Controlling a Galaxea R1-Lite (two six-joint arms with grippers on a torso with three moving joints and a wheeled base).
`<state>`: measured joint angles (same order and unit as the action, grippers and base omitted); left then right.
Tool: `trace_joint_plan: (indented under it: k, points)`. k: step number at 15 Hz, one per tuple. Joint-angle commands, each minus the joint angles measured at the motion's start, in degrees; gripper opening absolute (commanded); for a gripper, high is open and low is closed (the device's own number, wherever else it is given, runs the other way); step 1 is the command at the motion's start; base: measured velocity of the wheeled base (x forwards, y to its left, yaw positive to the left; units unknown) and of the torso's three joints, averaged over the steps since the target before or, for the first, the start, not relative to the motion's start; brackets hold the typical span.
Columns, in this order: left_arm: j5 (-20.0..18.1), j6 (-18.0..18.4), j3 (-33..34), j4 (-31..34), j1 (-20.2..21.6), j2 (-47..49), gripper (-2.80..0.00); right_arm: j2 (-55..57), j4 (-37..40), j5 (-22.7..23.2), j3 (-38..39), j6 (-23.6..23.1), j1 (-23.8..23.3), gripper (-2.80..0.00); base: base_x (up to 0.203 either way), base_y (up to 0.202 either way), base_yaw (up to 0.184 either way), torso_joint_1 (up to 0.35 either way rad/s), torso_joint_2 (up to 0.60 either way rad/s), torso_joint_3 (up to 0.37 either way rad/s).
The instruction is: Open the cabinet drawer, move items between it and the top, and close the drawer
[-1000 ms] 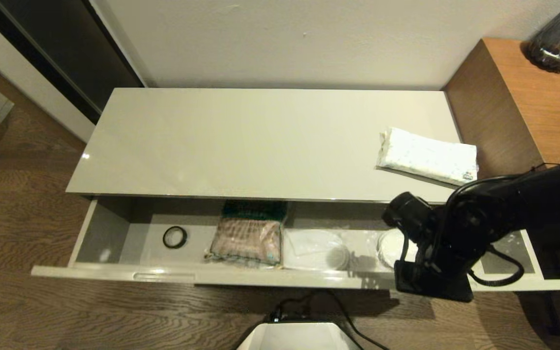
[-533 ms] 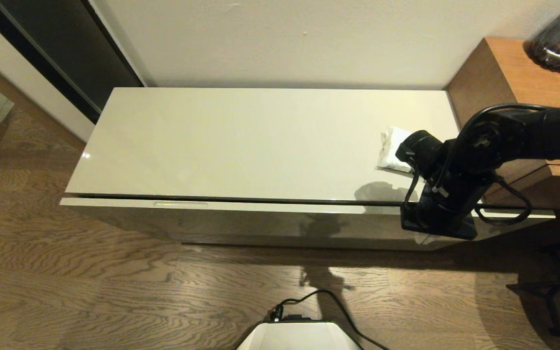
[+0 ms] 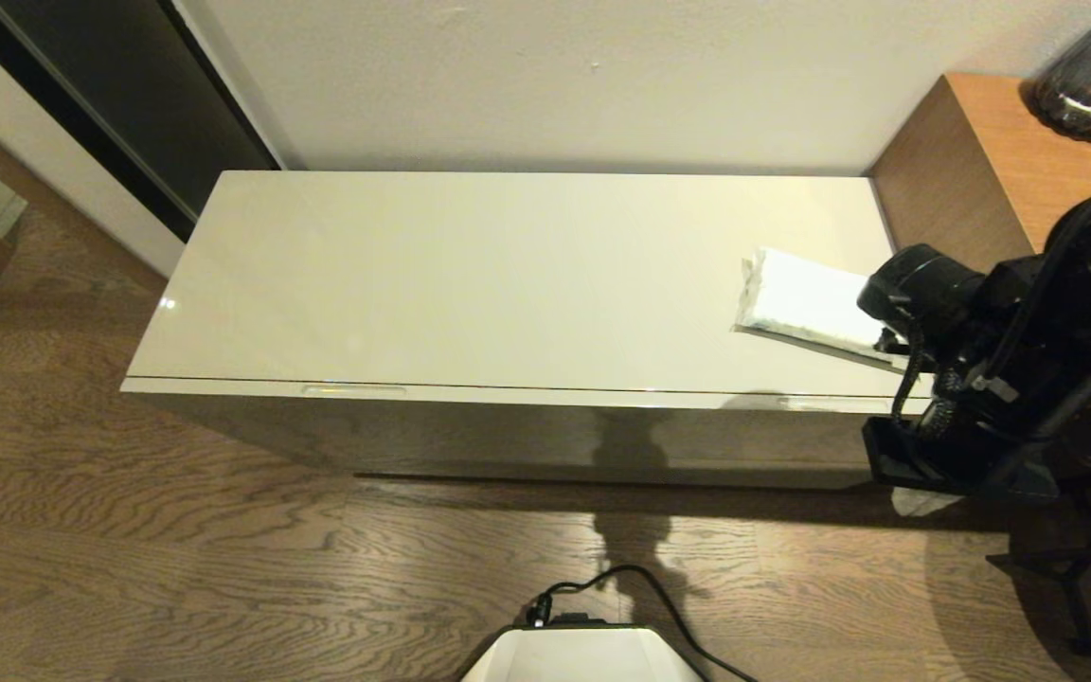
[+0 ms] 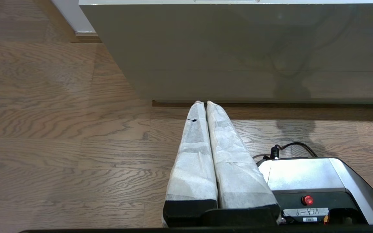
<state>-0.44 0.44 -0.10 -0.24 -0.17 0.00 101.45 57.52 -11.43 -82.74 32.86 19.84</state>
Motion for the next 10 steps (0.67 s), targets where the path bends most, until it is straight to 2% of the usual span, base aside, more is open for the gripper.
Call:
trace_joint_plan:
  k: [1, 3, 4, 7, 10]
  points:
    - [0.0, 0.0, 0.01, -0.02, -0.01, 0.06, -2.8, -9.37, 0.48, -0.18, 1.92, -0.95, -1.49, -2.8, 0.0, 0.0, 0.0, 0.0, 0.0, 0.0]
    - [0.0, 0.0, 0.01, -0.02, -0.01, 0.0, -2.8, -15.63, 1.04, -0.52, 2.24, -1.51, -2.9, -2.8, 0.0, 0.0, 0.0, 0.0, 0.0, 0.0]
    - [-0.02, 0.0, 0.03, -0.02, -0.01, 0.06, -2.8, -19.11, 2.57, -1.06, 1.99, -0.1, -3.16, -2.8, 0.0, 0.0, 0.0, 0.0, 0.0, 0.0]
    - [0.0, 0.0, 0.04, -0.02, -0.01, 0.02, -2.8, -29.27, 13.52, -4.85, -0.51, 5.0, -3.28, -2.8, 0.0, 0.0, 0.0, 0.0, 0.0, 0.0]
    - [0.0, 0.0, 0.06, -0.02, -0.01, 0.06, -2.8, -44.2, 20.81, -6.88, -1.05, 6.04, -3.15, -2.8, 0.0, 0.0, 0.0, 0.0, 0.0, 0.0]
